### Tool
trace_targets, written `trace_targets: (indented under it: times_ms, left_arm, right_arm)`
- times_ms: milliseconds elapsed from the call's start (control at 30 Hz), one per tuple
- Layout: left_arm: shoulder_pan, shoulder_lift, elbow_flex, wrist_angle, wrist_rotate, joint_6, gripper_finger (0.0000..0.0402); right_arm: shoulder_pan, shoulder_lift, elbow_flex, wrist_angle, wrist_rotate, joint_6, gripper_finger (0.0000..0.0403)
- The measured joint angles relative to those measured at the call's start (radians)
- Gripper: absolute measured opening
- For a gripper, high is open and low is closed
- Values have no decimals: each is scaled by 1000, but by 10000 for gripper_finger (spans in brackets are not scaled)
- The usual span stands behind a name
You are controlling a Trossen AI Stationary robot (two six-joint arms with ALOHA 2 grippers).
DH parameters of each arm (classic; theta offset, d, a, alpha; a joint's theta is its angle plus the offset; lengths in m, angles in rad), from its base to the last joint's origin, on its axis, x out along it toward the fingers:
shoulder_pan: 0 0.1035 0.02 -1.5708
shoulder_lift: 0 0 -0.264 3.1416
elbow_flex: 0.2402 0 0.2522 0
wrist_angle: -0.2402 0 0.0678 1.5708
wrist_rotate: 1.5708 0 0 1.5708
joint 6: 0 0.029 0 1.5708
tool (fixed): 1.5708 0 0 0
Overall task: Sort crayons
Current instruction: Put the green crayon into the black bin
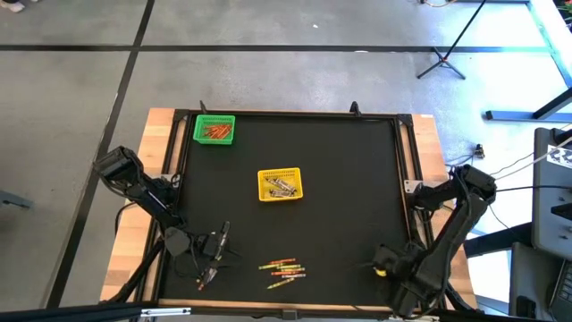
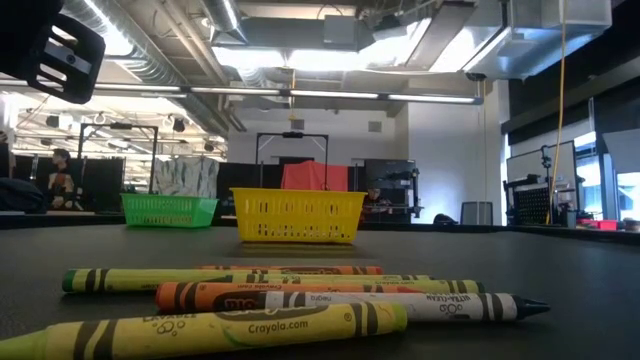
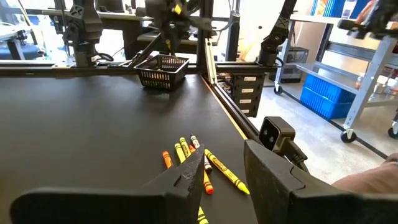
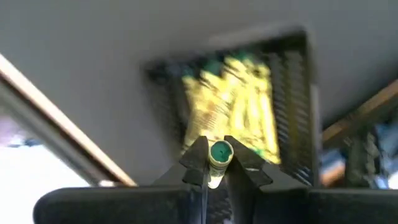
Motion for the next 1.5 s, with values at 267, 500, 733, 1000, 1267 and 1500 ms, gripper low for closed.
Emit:
trace_targets:
  times_ms: [267,500,733,1000,1267,1500]
  left_arm:
    - [0,0,0,0,0,-8,98]
    - [0,0,0,0,-5,-23,98]
    - [0,0,26,-65,-14,-33,98]
    - [-39,-1,172,-442,29,-210,98]
    - [-93,-1,423,-1234,227,-730,98]
    - [-152,-2,617,-1753,346,-1105,98]
  right_arm:
    - [25,0,-130,49,-77,87,57]
    - [-30,-5,-133,56,0,15,143]
    - [-70,-6,-133,277,494,-187,188]
    - [-163,26,-154,759,884,-733,187]
    - [-274,169,-159,1218,927,-1203,186]
    - [-356,303,-159,1589,911,-1448,186]
